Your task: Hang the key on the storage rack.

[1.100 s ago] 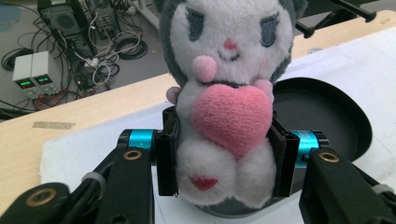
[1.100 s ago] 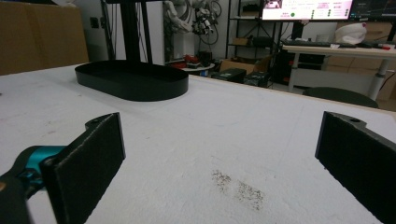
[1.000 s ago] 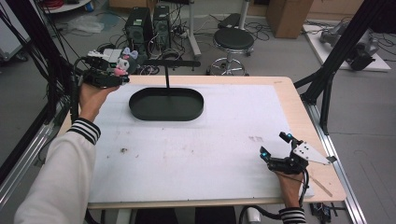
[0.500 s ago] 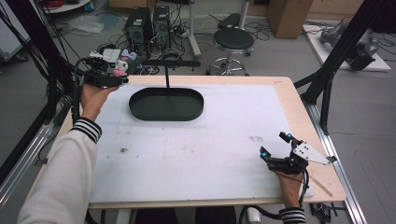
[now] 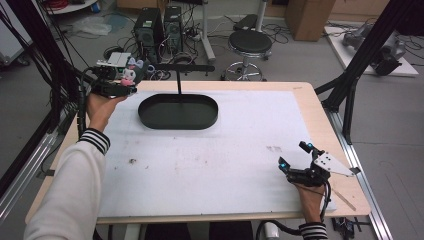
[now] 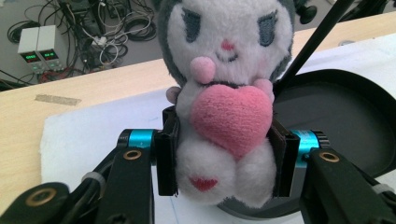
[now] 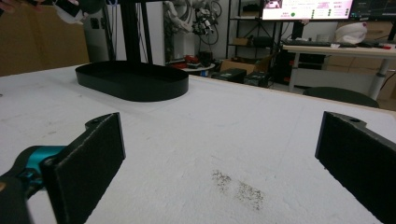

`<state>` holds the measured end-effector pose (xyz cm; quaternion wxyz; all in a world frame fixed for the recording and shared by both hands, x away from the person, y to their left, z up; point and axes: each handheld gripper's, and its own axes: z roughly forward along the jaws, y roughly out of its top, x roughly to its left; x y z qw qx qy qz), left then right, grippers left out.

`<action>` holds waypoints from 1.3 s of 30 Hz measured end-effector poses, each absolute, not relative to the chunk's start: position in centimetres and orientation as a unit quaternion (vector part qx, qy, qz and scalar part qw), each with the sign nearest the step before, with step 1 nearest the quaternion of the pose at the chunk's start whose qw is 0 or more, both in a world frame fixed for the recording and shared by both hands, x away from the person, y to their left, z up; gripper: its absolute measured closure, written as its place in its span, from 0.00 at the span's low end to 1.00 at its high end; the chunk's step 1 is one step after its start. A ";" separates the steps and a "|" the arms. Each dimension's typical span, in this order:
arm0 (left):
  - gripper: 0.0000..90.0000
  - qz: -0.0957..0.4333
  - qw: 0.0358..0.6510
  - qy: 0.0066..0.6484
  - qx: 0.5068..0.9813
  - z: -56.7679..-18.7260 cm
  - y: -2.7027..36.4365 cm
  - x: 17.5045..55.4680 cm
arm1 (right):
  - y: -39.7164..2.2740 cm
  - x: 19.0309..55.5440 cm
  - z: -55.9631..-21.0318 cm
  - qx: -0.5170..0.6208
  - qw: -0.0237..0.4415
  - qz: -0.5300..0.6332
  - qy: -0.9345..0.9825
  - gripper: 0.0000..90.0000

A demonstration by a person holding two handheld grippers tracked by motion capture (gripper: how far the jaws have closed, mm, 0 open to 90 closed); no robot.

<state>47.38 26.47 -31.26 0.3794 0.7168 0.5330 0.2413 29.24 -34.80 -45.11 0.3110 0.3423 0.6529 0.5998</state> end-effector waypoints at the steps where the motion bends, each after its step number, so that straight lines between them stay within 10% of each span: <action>1: 0.62 0.241 0.378 0.534 0.717 -31.3 26.5 47.4 | -34.8 29.2 -45.1 0.342 0.311 0.600 0.653 0.01; 22: 0.59 0.221 0.350 0.533 0.737 -34.7 26.8 48.3 | -34.8 29.2 -45.1 0.343 0.307 0.601 0.653 0.00; 32: 0.06 0.138 0.442 0.445 0.767 -34.5 27.3 46.6 | -34.8 29.2 -45.1 0.342 0.307 0.601 0.654 0.01; 39: 0.02 0.185 0.533 0.353 0.746 -33.5 27.3 40.7 | -34.8 29.2 -45.1 0.342 0.307 0.600 0.654 0.00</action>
